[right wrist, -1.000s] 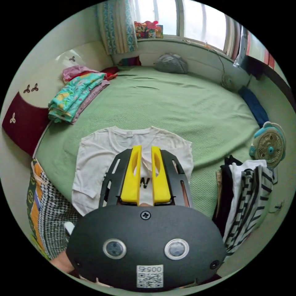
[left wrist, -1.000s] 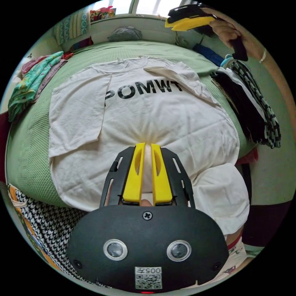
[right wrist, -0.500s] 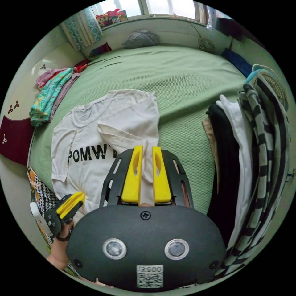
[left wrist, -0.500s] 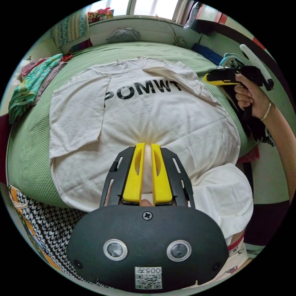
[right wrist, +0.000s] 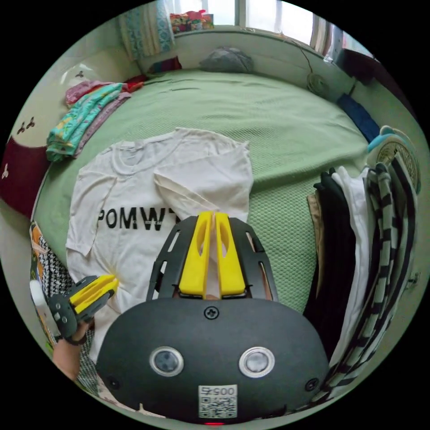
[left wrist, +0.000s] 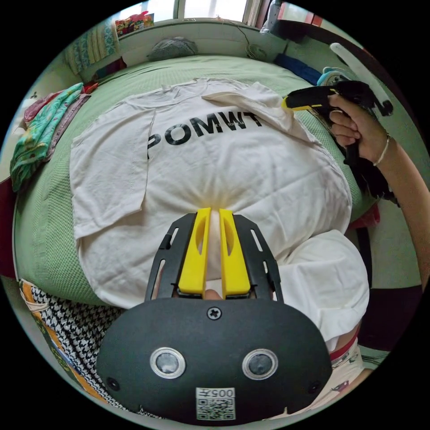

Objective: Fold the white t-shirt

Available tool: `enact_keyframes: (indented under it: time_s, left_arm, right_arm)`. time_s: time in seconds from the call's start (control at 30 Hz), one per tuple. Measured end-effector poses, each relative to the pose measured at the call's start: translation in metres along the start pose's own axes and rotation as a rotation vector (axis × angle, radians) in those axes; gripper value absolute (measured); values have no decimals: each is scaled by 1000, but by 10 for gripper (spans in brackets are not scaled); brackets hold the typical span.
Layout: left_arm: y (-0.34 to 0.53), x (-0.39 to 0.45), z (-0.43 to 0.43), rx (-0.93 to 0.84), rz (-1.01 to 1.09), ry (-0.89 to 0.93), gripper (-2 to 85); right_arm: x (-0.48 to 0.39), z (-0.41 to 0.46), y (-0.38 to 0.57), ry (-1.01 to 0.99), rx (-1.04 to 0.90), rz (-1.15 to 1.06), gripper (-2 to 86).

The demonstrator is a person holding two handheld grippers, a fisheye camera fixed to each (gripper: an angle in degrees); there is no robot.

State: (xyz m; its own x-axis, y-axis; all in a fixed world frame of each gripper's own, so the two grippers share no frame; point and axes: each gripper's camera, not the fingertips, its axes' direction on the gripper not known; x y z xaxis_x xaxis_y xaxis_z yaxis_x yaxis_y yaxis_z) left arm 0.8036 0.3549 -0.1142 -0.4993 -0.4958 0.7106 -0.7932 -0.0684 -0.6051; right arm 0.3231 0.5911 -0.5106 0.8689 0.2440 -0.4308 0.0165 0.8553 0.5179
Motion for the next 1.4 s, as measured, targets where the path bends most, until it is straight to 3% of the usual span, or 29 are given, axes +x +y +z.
enact_keyframes:
  time_s: [0.13,0.3,0.5,0.73,1.03,1.4]
  left_arm:
    - [2,-8,-7,5,-13,23,51]
    - [3,-26,-23,-25,-12,115,31]
    - [35,-55,-67,101,-139,201,17]
    - [68,-81,-85,76,-216,62,66]
    - [97,-123,-91,114,-382,33,126]
    - [90,-124,-84,93,-368,-35,153]
  right_arm:
    - [-22,-13,24,-66,5,-118,-12]
    - [-38,7,51,34,-142,-160,0]
    - [-37,-6,95,81,-121,-191,8]
    - [-3,-20,130,98,-99,-100,16]
    - [27,-12,173,168,-54,52,78]
    - [35,1,189,111,-30,120,62]
